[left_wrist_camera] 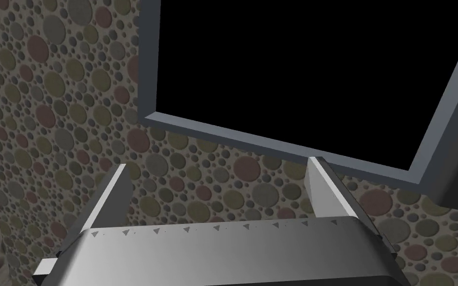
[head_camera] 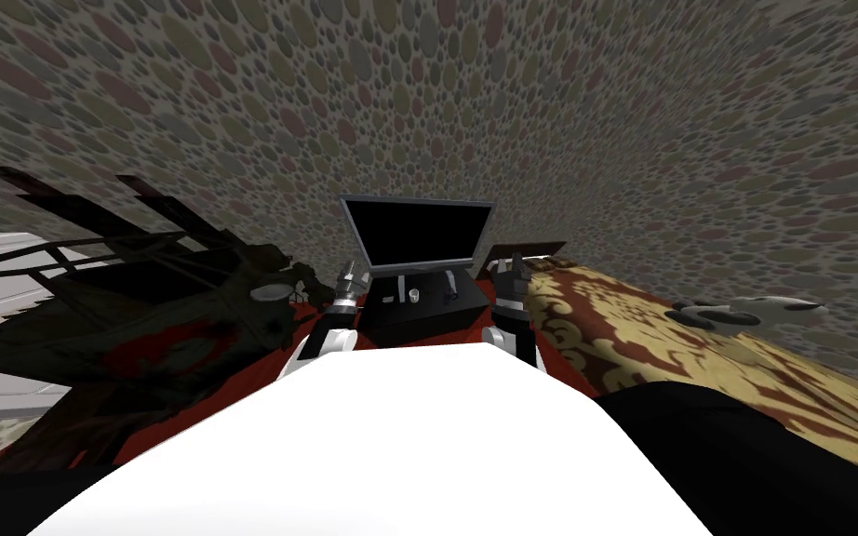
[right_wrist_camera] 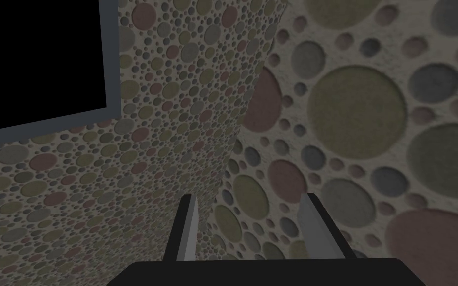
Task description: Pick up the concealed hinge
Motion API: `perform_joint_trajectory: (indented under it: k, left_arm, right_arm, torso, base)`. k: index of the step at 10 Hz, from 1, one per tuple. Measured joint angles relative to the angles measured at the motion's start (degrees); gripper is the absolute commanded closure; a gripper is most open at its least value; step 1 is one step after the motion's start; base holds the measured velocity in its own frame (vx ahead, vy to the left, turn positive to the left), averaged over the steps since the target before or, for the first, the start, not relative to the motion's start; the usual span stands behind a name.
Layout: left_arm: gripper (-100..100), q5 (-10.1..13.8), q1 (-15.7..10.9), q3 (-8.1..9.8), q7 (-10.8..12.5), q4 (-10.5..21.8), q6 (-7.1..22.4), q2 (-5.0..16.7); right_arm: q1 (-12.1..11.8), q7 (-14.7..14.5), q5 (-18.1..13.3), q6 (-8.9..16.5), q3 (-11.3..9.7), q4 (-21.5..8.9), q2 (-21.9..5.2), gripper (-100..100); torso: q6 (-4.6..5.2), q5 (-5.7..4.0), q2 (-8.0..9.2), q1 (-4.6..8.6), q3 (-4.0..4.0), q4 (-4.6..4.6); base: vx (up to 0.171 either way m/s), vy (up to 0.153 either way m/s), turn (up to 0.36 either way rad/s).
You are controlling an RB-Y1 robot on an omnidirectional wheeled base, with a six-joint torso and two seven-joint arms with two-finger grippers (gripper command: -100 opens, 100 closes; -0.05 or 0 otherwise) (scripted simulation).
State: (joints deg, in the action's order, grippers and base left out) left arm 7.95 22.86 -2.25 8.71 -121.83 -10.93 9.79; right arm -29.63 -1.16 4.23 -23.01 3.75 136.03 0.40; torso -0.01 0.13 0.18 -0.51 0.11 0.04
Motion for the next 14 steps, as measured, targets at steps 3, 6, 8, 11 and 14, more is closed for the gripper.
perform_joint_trajectory:
  k: [3, 6, 8, 11, 14]
  left_arm:
    - [-100, 0.75, -1.98, -0.37, 0.52, 6.05, 3.35, 2.00]
    - [-100, 1.51, -3.37, 0.14, 1.31, 9.72, 7.41, 3.41]
    - [-100, 1.91, -3.91, 0.27, 1.69, 12.76, 9.11, 4.22]
    - [-100, 2.38, -5.71, 1.07, 2.27, 16.27, 13.56, 4.97]
    - [-100, 3.29, -7.37, 1.96, 3.25, 21.79, 16.21, 6.61]
  right_arm:
    - [0.01, 0.00, 0.00, 0.00, 0.00, 0.00, 0.00, 0]
    - [0.00, 0.00, 0.00, 0.00, 0.00, 0.00, 0.00, 0]
    - [0.00, 0.00, 0.00, 0.00, 0.00, 0.00, 0.00, 0]
    - [0.00, 0.00, 0.00, 0.00, -0.01, 0.00, 0.00, 0]
    - [-0.01, 0.00, 0.00, 0.00, 0.00, 0.00, 0.00, 0]
  torso:
    - [0.02, 0.01, 0.12, -0.11, 0.06, 0.02]
    - [-0.01, -0.04, -0.02, 0.17, -0.01, 0.00]
    - [-0.01, -0.04, -0.04, 0.15, -0.02, 0.00]
    - [0.02, -0.05, -0.04, 0.17, -0.02, -0.01]
    - [-0.02, -0.05, -0.09, 0.20, -0.05, -0.02]
  base:
    - [-0.077, 0.137, -0.153]
    - [-0.061, 0.085, -0.124]
    - [-0.051, 0.091, -0.140]
    - [-0.056, 0.073, -0.139]
    - [-0.055, 0.072, -0.184]
